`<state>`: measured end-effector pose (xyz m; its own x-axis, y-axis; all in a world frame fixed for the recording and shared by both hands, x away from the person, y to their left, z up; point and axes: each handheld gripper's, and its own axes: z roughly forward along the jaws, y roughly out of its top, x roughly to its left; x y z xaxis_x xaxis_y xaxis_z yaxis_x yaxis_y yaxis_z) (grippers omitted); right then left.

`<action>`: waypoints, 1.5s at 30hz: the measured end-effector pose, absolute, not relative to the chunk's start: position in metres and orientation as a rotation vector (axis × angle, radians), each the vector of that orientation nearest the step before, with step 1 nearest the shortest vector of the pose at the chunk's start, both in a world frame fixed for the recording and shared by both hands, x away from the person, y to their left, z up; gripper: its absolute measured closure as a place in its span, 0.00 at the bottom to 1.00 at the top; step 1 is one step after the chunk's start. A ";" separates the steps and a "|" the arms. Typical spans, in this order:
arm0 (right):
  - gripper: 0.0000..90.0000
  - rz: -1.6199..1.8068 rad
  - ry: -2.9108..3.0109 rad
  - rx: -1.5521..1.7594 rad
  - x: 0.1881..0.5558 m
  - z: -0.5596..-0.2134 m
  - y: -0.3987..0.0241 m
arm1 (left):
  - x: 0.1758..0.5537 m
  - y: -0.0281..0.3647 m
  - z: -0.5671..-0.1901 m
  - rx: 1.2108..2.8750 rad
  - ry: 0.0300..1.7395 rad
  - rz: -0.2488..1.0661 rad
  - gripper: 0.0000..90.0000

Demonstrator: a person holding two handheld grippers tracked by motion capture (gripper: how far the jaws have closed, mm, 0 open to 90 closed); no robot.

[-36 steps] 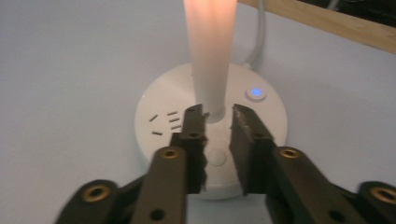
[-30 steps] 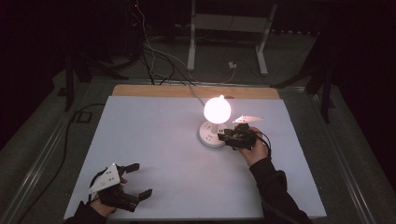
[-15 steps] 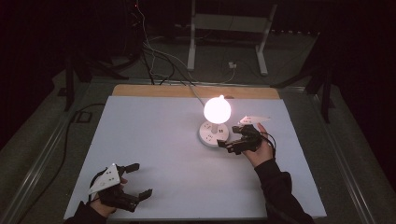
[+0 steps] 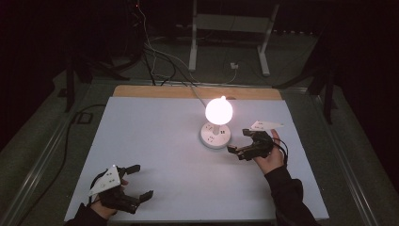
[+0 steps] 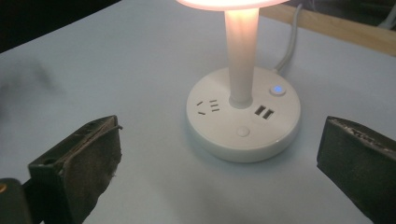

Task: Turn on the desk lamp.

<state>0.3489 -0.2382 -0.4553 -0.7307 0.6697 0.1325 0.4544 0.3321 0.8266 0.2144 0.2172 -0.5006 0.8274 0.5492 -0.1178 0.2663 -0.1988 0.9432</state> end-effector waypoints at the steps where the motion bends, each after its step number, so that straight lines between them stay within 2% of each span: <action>1: 0.00 1.349 2.365 1.017 0.347 -0.455 -0.240 | 0.214 0.217 -0.501 1.792 0.625 0.289 0.00; 45: 0.00 1.257 2.343 1.162 0.257 -0.502 -0.317 | 0.213 0.218 -0.500 1.790 0.624 0.290 0.00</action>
